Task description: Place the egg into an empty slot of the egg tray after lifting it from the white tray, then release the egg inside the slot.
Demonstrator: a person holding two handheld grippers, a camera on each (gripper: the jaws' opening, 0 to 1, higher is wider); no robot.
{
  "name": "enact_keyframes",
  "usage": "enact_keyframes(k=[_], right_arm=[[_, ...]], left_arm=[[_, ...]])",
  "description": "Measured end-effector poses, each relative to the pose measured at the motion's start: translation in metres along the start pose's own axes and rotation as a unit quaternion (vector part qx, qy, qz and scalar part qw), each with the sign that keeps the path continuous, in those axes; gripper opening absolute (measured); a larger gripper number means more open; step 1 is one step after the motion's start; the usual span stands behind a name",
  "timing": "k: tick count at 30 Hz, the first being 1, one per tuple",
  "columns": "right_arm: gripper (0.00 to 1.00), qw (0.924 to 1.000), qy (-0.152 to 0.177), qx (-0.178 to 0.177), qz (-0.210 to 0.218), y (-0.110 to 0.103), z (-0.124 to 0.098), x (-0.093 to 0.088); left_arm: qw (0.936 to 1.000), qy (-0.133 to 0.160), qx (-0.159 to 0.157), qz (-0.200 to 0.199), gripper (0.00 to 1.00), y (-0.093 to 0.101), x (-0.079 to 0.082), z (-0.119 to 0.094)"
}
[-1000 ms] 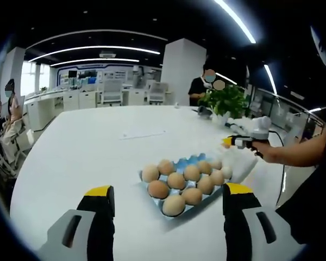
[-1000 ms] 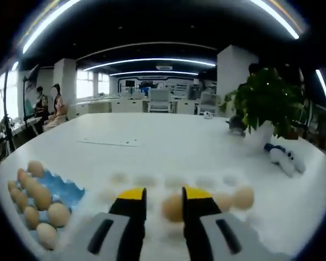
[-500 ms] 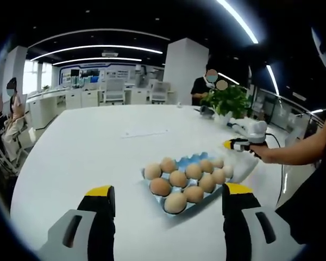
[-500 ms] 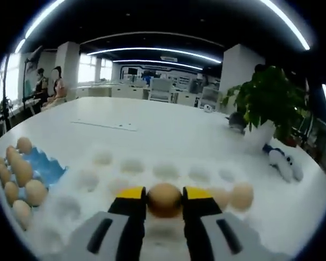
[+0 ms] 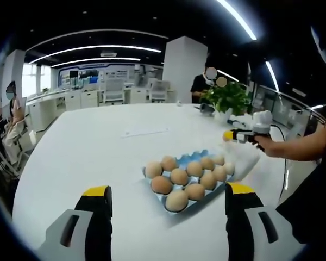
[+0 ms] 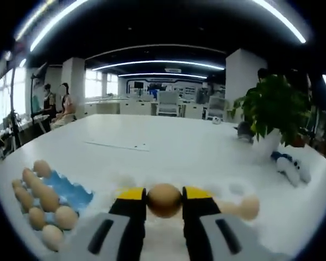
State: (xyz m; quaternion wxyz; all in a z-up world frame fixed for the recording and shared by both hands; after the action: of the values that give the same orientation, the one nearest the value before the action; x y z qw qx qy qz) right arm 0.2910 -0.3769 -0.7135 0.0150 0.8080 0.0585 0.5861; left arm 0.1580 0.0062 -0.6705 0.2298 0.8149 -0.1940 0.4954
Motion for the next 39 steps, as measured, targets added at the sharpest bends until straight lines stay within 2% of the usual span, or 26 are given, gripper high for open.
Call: enact_keyframes(k=[6,17,27,33,39], right_arm=[[0.25,0.9992,0.012,0.039,-0.005,-0.023,0.0,0.01],[0.25,0.9943,0.017,0.104,-0.011,-0.071,-0.001,0.014],[0.25,0.986,0.02,0.165,-0.016,-0.124,0.004,0.019],[0.25,0.9783,0.011,0.206,-0.017,-0.155,0.012,0.02],[0.25,0.974,0.009,0.225,-0.021,-0.175,0.015,0.021]], left_arm=[[1.0,-0.004,0.0,0.007,0.93,0.001,-0.002,0.0],[0.9999,-0.008,-0.008,-0.001,0.91,0.003,-0.004,0.0],[1.0,-0.005,-0.004,0.002,0.91,0.001,-0.002,-0.001],[1.0,-0.006,-0.007,0.0,0.9,0.002,-0.002,0.0],[1.0,-0.004,-0.003,-0.001,0.9,-0.001,-0.002,-0.001]])
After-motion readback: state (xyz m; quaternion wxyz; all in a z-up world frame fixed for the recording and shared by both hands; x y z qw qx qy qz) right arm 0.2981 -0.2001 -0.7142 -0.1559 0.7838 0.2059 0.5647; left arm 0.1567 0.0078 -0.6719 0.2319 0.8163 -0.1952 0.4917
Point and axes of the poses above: the point that each gripper's makers call its tool centre point, and the gripper's own axes: z roughly forward along the fingers, y roughly to its right, x roughly out of its top, the point moved 5 cm from there along -z, roughly backward along the fingers, and after that the axes turned 6 degrees about -x, right-handed, at the moved point
